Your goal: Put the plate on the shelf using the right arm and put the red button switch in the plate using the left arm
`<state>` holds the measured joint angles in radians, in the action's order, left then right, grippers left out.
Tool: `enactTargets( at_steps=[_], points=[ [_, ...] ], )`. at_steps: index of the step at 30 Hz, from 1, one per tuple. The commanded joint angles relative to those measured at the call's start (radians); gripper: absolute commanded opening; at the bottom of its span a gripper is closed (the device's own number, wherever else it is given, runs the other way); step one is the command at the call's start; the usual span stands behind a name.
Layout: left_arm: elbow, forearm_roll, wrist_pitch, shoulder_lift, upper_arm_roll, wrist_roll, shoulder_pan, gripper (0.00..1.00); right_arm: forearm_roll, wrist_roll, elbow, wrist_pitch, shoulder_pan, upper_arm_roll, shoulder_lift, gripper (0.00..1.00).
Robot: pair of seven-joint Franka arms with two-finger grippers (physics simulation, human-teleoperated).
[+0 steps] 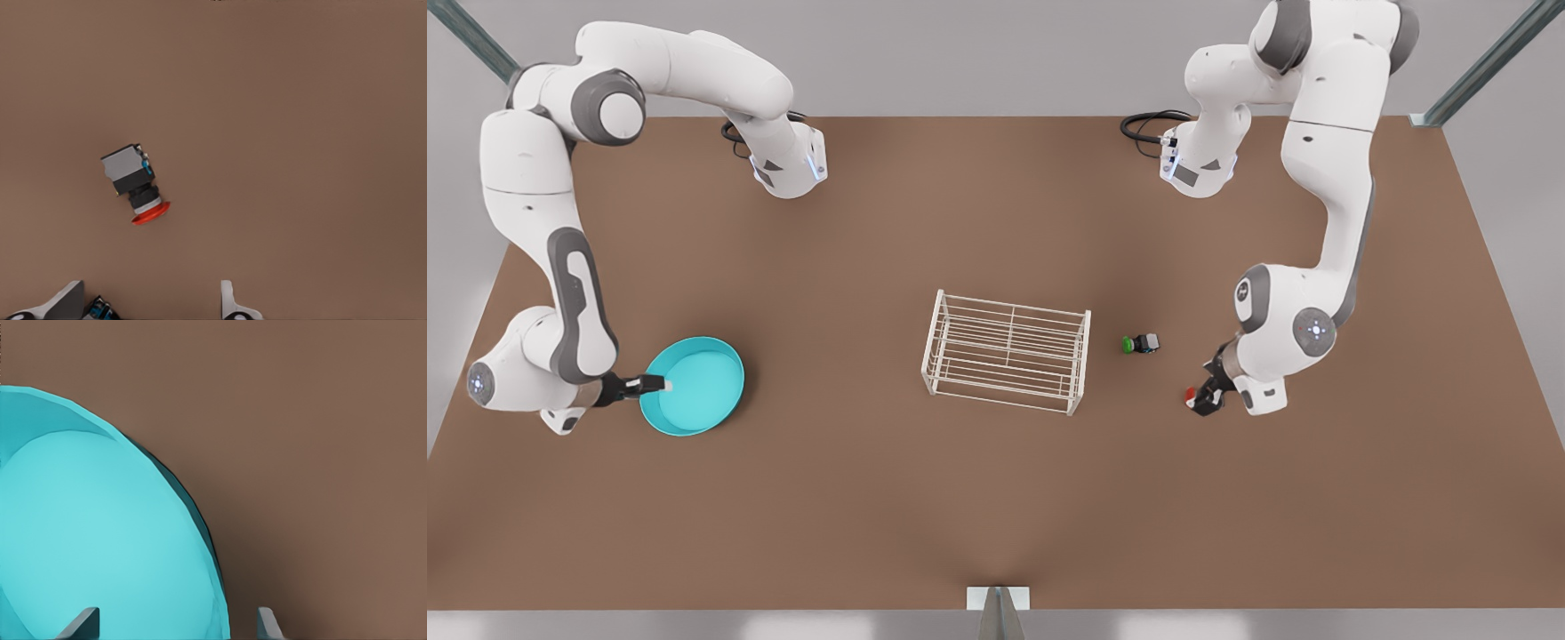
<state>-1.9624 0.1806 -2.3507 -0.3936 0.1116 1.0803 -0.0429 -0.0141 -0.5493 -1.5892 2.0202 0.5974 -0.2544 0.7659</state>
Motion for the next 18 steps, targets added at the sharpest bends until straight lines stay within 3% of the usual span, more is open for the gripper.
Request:
enactTargets(
  at_steps=[1,2,4,7,10,18],
  points=[
    [0.0,-0.015,-0.085,-0.017,-0.001,0.412,0.0,1.0,0.006,-0.092,0.001,-0.001,-0.002,0.0,0.003,0.57],
    [0.0,-0.026,-0.085,-0.033,-0.003,0.414,0.003,1.0,0.006,-0.093,0.001,-0.001,-0.001,0.001,0.003,0.48],
    [0.0,-0.042,-0.085,-0.057,-0.017,0.42,0.005,1.0,0.005,-0.093,0.003,-0.001,-0.001,0.001,0.01,0.43],
    [0.004,-0.049,-0.091,-0.099,-0.029,0.446,0.005,1.0,0.006,-0.092,0.012,0.0,-0.002,0.001,0.024,0.43],
    [-0.003,-0.05,-0.122,-0.122,-0.033,0.446,0.006,1.0,0.005,-0.092,0.015,-0.001,-0.002,0.001,0.023,0.24],
    [0.002,-0.072,-0.148,-0.175,-0.049,0.448,0.006,1.0,0.006,0.022,0.08,-0.232,-0.004,-0.029,-0.042,0.24]
  ],
)
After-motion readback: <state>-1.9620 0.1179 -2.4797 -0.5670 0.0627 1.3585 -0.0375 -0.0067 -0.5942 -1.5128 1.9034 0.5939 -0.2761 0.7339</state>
